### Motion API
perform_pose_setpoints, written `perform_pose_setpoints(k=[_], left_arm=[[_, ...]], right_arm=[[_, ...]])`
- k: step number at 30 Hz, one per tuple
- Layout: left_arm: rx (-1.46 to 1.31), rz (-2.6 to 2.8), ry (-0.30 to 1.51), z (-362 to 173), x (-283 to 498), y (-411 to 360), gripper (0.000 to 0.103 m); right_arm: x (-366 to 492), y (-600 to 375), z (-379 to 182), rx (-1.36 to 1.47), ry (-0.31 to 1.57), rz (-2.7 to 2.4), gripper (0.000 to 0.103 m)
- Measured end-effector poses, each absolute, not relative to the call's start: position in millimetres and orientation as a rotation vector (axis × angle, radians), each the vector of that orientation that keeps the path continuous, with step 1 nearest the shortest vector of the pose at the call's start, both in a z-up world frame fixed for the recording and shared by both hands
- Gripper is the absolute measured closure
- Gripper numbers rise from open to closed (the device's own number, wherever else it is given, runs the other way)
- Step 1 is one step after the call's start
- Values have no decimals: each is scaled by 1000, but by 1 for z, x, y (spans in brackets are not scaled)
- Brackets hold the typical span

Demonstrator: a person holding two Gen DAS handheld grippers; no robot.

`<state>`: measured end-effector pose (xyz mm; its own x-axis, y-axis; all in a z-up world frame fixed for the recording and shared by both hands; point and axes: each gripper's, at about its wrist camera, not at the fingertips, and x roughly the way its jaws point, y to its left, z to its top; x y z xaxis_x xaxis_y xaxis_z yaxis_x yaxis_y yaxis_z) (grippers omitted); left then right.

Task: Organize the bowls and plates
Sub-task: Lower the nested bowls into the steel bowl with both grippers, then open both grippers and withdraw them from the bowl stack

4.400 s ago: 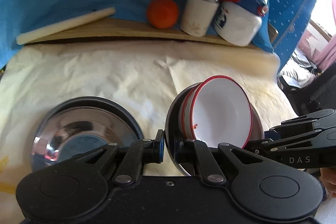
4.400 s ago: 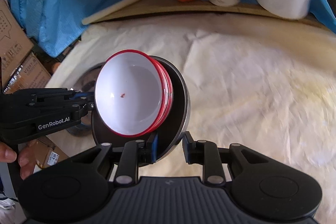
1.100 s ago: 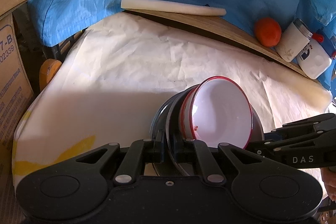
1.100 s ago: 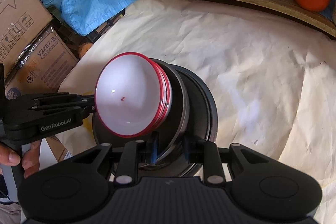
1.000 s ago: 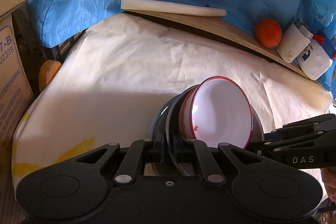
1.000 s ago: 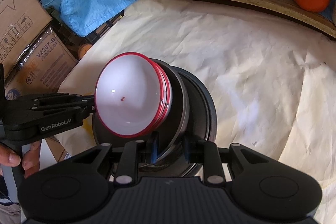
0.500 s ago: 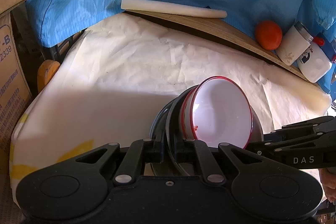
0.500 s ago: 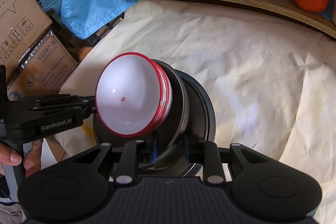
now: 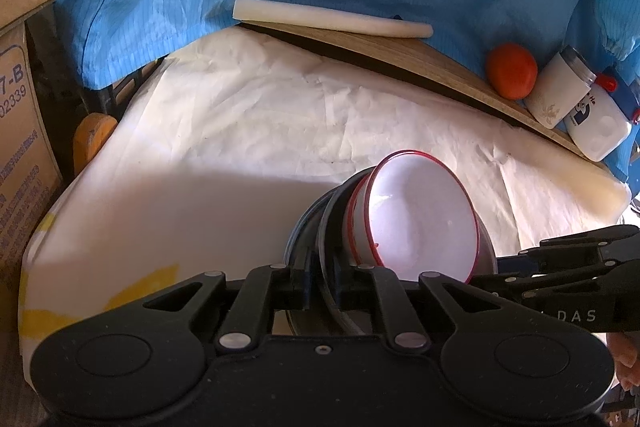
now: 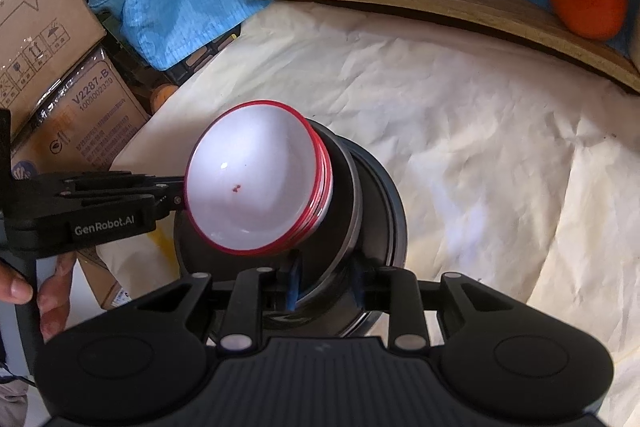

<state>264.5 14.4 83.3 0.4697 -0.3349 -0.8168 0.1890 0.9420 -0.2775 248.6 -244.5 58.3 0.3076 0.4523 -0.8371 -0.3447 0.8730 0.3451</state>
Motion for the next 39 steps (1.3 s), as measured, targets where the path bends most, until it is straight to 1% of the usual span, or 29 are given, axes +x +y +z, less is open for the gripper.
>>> perform_pose_setpoints(k=[9, 11, 16, 23, 28, 30, 37, 39], left_arm=[[-174, -314, 1034, 85, 262, 17, 88], [-184, -313, 1037, 85, 262, 18, 87], [-187, -306, 1033, 86, 261, 20, 84], [-191, -286, 1024, 86, 259, 24, 75], [-196, -279, 1012, 89, 256, 27, 72], [-197, -278, 1003, 92, 254, 27, 67], [-198, -273, 992, 95, 252, 28, 67], [-197, -271, 990, 95, 251, 28, 65]], right_arm=[[248, -248, 62, 101, 1125, 525, 72], [247, -248, 62, 97, 1120, 519, 69], [247, -252, 62, 102, 1119, 513, 66], [244, -253, 66, 96, 1112, 511, 58], [243, -255, 68, 99, 1108, 509, 57], [242, -256, 68, 100, 1105, 509, 57], [241, -258, 71, 97, 1095, 512, 53], [240, -258, 72, 96, 1092, 513, 52]])
